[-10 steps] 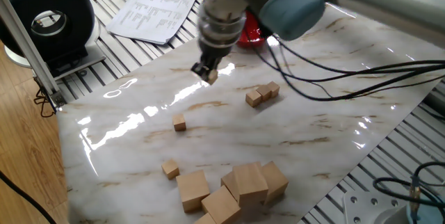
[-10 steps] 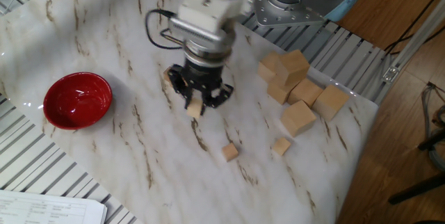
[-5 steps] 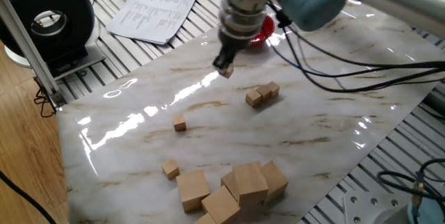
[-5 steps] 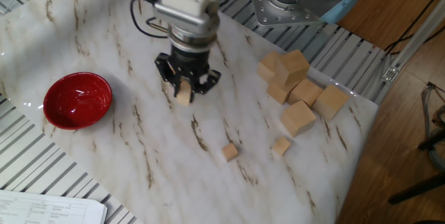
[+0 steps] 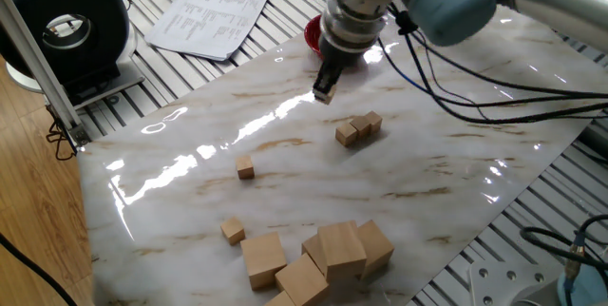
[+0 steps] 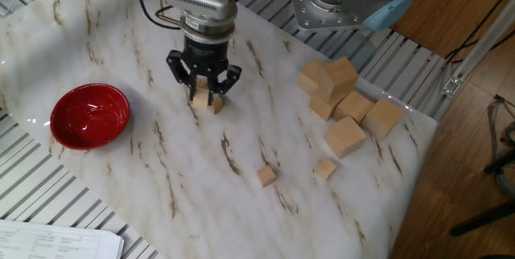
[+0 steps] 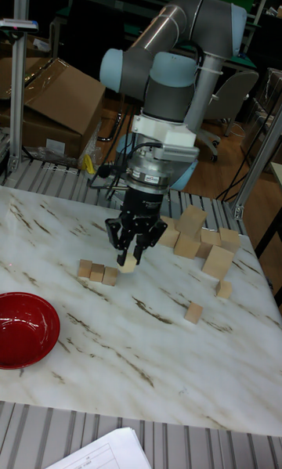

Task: Stack the blocks into a pyramid shape

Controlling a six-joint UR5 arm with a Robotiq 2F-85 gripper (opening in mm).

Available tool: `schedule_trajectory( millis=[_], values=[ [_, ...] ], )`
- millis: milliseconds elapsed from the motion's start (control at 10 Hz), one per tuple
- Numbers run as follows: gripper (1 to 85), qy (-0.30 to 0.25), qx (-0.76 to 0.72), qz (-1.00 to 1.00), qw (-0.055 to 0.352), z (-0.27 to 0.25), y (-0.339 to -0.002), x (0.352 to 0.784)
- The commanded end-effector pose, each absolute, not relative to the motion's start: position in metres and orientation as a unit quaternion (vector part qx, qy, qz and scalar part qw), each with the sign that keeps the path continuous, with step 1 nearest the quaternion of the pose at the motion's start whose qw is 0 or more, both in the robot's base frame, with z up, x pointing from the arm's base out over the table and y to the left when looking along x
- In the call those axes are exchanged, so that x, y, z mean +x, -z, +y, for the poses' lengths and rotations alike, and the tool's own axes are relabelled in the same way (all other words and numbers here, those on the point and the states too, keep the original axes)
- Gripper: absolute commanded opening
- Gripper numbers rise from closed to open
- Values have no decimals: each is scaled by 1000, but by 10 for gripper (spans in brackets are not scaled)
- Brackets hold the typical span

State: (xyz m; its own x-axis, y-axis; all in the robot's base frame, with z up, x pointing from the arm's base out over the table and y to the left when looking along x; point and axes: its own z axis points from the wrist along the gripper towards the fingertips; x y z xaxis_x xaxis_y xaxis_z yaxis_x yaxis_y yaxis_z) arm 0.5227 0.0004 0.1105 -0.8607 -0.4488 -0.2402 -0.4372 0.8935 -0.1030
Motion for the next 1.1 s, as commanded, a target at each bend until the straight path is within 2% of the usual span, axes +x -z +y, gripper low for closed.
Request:
schedule_trajectory(
  millis=[0, 300, 700, 800, 1000],
  values=[
    [10, 58, -300, 939, 156, -11, -111, 538],
    [10, 116, -424, 876, 200, 4, -116, 565],
    [10, 87, -480, 842, 229, 32, -110, 559],
    [10, 74, -492, 837, 229, 34, -108, 552],
    [10, 72, -544, 813, 197, 25, -103, 536]
  ],
)
